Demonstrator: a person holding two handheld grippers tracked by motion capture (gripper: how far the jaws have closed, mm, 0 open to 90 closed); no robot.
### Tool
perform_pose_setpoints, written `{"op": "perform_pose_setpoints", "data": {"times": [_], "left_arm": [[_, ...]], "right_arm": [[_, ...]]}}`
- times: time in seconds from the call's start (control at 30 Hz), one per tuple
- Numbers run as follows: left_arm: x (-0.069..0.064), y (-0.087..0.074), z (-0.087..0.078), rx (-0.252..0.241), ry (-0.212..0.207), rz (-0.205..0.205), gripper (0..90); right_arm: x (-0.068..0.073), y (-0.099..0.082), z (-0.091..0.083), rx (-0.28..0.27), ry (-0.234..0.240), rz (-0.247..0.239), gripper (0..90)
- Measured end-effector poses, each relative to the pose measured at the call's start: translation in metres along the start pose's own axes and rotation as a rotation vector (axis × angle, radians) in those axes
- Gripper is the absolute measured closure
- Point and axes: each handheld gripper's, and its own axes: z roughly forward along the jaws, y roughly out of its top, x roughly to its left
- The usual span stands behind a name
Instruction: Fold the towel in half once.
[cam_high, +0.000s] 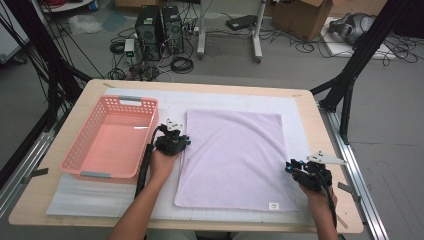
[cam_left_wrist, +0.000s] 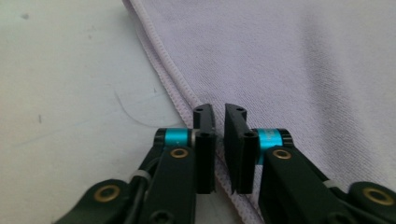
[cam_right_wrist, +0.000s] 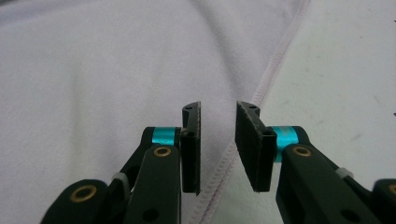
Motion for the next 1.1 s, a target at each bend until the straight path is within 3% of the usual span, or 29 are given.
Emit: {"op": "perform_pose_setpoints", "data": {"times": [0.13,0.23,0.33,0.4,0.5,0.67,0.73,0.77,0.87,0.93,1.1], "left_arm": [[0.005,0.001,-0.004,0.000,0.074,-0.025,87.9],[0.008,0.000,-0.005,0.007,0.075,-0.037,87.5],[0.006,-0.001,-0.005,0.013,0.085,-0.039,75.8],[0.009,-0.001,-0.008,0.011,0.057,-0.084,62.4],[0.008,-0.002,-0.011,0.003,0.037,-0.081,56.5],[0.005,-0.004,-0.013,-0.036,-0.035,-0.114,51.8],[0.004,-0.006,-0.013,-0.041,-0.050,-0.114,50.8],[0.004,-0.007,-0.014,-0.045,-0.059,-0.118,50.8],[0.003,-0.010,-0.016,-0.056,-0.091,-0.124,49.4],[0.000,-0.010,-0.018,-0.049,-0.123,-0.111,46.7],[-0.006,-0.008,-0.024,-0.081,-0.180,-0.069,40.8]], "right_arm": [[-0.001,0.000,0.002,0.006,0.002,0.001,70.6],[-0.001,-0.001,0.002,0.007,-0.008,0.003,70.4],[-0.003,-0.002,0.004,0.006,-0.029,0.016,66.5],[-0.007,-0.001,0.007,0.003,-0.053,0.031,65.7],[-0.017,0.006,0.016,-0.005,-0.057,0.075,68.2],[-0.025,0.018,0.044,0.052,-0.045,0.080,69.3],[-0.025,0.021,0.052,0.079,-0.050,0.066,75.3],[-0.025,0.023,0.053,0.082,-0.059,0.060,81.2],[-0.027,0.026,0.051,0.101,-0.135,0.075,84.2],[-0.030,0.024,0.049,0.097,-0.149,0.094,74.7],[-0.032,0.013,0.032,0.030,-0.106,0.100,60.0]]}}
